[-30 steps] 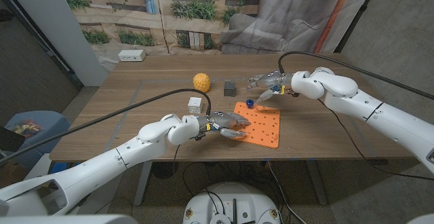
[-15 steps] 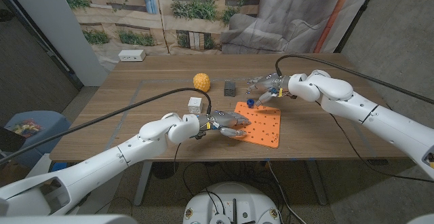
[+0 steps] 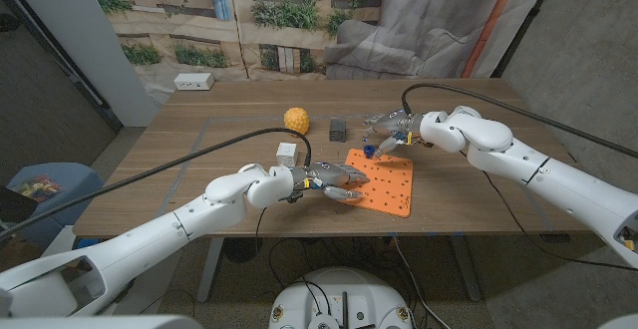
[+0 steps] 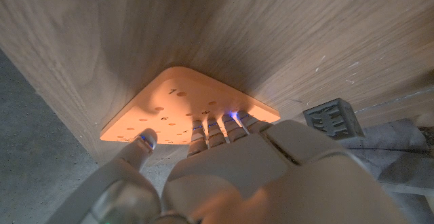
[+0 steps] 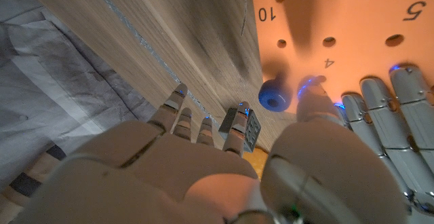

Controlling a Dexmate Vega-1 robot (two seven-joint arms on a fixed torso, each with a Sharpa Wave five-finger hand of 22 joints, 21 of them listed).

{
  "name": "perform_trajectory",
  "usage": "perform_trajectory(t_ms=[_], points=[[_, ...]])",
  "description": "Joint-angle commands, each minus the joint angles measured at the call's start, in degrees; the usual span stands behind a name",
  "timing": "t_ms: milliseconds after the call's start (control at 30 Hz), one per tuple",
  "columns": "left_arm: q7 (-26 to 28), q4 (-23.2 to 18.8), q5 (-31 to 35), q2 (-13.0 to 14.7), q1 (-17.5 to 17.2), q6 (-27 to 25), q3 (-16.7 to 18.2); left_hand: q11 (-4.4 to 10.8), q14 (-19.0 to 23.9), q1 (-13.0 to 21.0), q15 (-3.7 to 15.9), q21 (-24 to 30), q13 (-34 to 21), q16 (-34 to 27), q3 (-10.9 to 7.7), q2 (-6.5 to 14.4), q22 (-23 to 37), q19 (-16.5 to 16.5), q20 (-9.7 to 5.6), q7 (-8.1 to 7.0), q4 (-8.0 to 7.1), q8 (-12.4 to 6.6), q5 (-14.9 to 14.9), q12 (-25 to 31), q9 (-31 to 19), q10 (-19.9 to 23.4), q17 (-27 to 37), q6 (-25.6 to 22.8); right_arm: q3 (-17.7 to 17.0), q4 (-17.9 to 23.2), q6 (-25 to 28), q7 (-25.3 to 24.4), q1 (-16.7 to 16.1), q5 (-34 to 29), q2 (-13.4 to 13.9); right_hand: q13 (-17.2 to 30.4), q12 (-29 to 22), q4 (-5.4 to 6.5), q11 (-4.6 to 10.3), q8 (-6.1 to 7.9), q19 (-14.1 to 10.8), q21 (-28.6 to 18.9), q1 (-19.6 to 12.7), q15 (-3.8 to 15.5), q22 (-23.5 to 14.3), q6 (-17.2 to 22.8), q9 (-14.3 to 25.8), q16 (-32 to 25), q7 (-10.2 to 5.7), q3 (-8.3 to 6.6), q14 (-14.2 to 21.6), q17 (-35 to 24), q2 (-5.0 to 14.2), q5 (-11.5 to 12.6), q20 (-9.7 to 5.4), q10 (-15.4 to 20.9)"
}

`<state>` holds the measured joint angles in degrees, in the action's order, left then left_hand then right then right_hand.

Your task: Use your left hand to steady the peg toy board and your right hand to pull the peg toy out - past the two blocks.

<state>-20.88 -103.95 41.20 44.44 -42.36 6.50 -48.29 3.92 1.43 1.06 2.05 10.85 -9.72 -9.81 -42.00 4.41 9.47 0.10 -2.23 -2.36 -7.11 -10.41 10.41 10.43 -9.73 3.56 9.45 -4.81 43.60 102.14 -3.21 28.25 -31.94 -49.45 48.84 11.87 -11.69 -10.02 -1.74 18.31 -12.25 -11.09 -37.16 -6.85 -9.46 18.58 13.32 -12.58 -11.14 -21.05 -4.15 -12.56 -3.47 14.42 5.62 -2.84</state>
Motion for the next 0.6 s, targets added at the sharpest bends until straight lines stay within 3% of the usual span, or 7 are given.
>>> perform_trajectory(t_ms=[33, 300, 600], points=[[-0.55, 0.10, -0.30, 0.06, 0.03, 0.43, -0.13, 0.01, 0.56, 0.76, 2.90, 0.14, -0.25, -0.27, -0.13, 5.07, 0.22, 0.82, -8.38, 0.06, 0.40, -0.17, 0.29, 0.58, -0.19, 0.60, 0.08, -0.61, 0.38, -0.65, 0.77, -2.07, -0.20, -1.10, -0.38, 0.29, -0.51, 0.00, 0.16, 1.31, -1.12, -0.34, -0.88, 0.23, -0.16, 2.32, 0.41, -0.53, -0.40, -0.54, 0.83, -0.24, 0.12, 0.22, -0.31, 0.85], [-0.87, -0.01, -0.54, -0.05, -0.17, 0.06, -0.19, 0.04, 0.61, 0.81, 2.87, 0.11, -0.25, -0.26, -0.22, 5.07, 0.22, 0.84, -8.41, -0.03, 0.52, -0.20, 0.28, 0.63, -0.19, 0.80, 0.08, -0.85, 0.05, 0.20, 0.66, -3.86, -0.99, -1.65, 0.38, 0.27, -1.02, 0.28, 0.77, 3.72, -2.22, -0.28, -1.86, 0.66, -0.15, 6.68, 0.88, -1.03, -0.85, -0.78, 1.99, -0.49, 0.06, 0.01, -0.63, 3.06], [-1.06, -0.38, -0.54, -0.18, -0.43, -0.57, -0.26, 0.06, 0.65, 0.85, 2.97, 0.09, -0.25, -0.25, -0.34, 5.07, 0.22, 0.87, -8.35, -0.04, 0.65, -0.20, 0.26, 0.68, -0.19, 1.05, 0.08, -1.05, -0.46, -0.17, -0.49, -5.66, -1.63, -0.15, 0.36, 0.24, -1.08, 0.20, 0.98, 5.20, -3.07, -0.30, -2.85, 1.00, -0.14, 9.42, 1.13, -1.28, -1.15, -1.09, 2.69, -0.57, 0.20, -0.15, -0.88, 3.88]])
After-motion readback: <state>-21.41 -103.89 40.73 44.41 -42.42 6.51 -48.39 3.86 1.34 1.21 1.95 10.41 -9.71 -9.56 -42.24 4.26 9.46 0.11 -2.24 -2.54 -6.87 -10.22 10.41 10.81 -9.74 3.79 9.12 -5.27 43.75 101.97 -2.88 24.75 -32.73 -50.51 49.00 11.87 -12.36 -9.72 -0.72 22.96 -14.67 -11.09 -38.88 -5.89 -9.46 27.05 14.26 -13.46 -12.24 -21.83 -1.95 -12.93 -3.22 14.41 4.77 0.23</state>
